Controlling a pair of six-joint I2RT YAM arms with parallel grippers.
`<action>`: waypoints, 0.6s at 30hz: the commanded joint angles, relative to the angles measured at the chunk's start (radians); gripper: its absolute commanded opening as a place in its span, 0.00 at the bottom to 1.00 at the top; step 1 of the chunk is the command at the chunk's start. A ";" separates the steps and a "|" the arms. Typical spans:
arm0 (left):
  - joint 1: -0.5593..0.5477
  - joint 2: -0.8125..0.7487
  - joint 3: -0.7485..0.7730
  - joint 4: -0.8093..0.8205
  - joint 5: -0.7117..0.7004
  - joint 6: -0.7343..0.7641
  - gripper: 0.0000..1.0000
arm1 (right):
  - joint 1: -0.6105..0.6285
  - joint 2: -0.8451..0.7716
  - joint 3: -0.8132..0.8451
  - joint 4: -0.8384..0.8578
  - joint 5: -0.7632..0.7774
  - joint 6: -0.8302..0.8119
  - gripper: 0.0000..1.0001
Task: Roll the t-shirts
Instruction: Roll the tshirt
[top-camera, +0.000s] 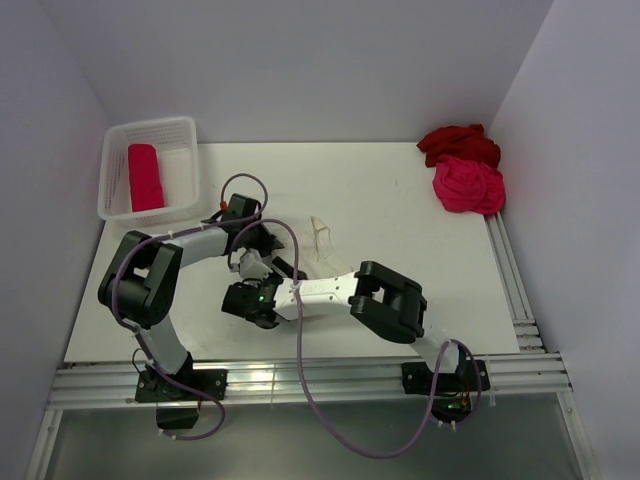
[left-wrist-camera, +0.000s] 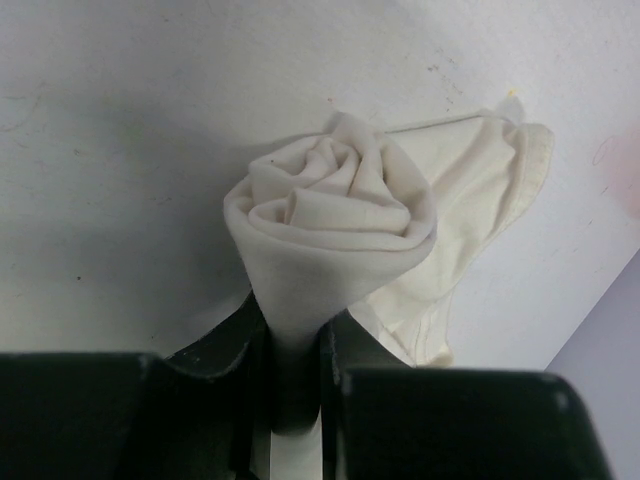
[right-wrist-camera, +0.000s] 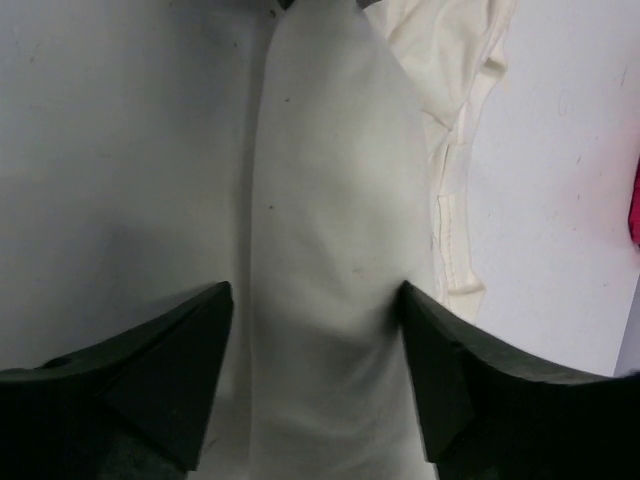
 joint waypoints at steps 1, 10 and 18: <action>-0.011 0.002 -0.046 -0.093 -0.048 0.041 0.00 | -0.042 0.041 -0.003 0.035 0.023 -0.030 0.72; -0.011 -0.015 -0.049 -0.090 -0.046 0.047 0.00 | -0.073 0.078 0.062 -0.098 0.052 0.079 0.05; -0.002 -0.041 -0.070 -0.038 -0.023 0.039 0.25 | -0.145 -0.044 -0.040 -0.062 -0.129 0.199 0.00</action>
